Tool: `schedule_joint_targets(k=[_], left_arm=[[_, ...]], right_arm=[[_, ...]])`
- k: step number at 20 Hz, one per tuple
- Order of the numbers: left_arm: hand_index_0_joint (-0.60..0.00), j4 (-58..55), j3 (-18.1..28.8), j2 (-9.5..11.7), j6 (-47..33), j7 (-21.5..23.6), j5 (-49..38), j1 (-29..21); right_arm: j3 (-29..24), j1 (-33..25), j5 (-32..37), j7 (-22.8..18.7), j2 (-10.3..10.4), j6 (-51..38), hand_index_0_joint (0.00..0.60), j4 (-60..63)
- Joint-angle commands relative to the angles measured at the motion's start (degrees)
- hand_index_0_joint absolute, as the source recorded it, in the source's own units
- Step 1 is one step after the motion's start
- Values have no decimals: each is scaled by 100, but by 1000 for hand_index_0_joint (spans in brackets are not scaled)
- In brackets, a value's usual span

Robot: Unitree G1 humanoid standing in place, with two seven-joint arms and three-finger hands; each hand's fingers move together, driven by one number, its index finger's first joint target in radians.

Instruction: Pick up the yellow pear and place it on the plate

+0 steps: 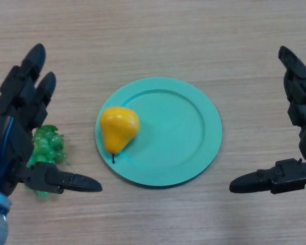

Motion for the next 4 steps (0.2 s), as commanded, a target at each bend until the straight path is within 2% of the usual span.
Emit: schedule_joint_targets(k=[1,4], left_arm=[[0,-126,276,249,-951,-13,45,-230],[0,-100,318,301,-918,-19,8,-296]], right_arm=[[-273,-70,-143,36,-68,-952,0,-380],[-220,-86,-233,95,-65,-829,0,-488]])
